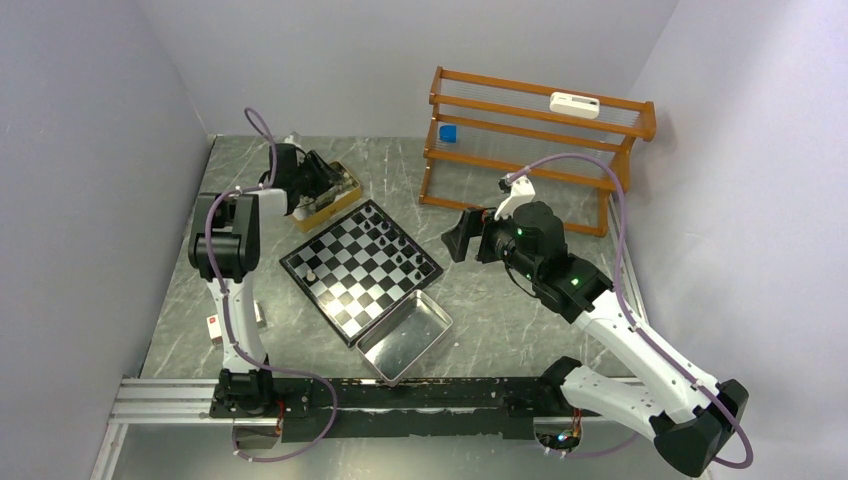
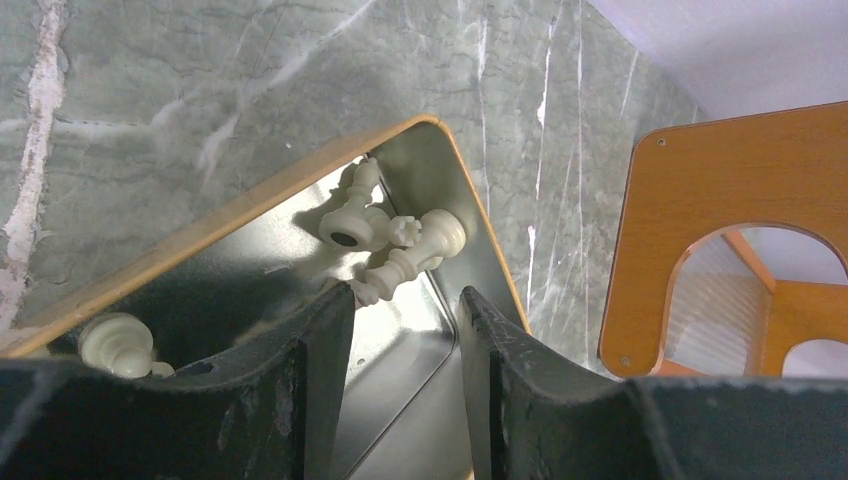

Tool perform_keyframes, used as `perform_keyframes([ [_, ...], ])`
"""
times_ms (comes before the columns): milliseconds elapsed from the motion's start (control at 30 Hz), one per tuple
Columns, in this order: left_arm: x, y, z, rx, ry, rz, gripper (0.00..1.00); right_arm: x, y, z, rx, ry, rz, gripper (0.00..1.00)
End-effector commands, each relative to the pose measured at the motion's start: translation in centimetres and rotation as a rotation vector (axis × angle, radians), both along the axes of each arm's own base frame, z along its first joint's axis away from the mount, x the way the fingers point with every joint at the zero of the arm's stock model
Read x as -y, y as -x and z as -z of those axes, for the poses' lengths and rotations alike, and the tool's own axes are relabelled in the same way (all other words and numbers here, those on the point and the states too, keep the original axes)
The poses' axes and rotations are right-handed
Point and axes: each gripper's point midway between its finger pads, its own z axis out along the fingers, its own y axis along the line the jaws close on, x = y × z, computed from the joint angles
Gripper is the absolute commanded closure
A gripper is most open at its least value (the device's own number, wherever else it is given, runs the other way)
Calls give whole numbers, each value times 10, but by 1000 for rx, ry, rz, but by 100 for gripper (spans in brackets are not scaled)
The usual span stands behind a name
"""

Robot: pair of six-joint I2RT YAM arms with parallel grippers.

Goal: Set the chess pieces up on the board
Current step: Pick up the chess piece from the storage box.

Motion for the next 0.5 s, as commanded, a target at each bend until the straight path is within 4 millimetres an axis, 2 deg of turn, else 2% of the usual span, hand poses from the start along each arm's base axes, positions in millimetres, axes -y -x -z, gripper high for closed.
perform_keyframes([
  [0,3,-4,2,34,30,14,52,3,-3,-18,53,-13,18,0],
  [200,5,-8,-6,69,56,15,52,6,-3,-16,57,-2,26,0],
  [467,6,-9,0,67,73,4,53,9,-1,-14,57,6,31,0],
])
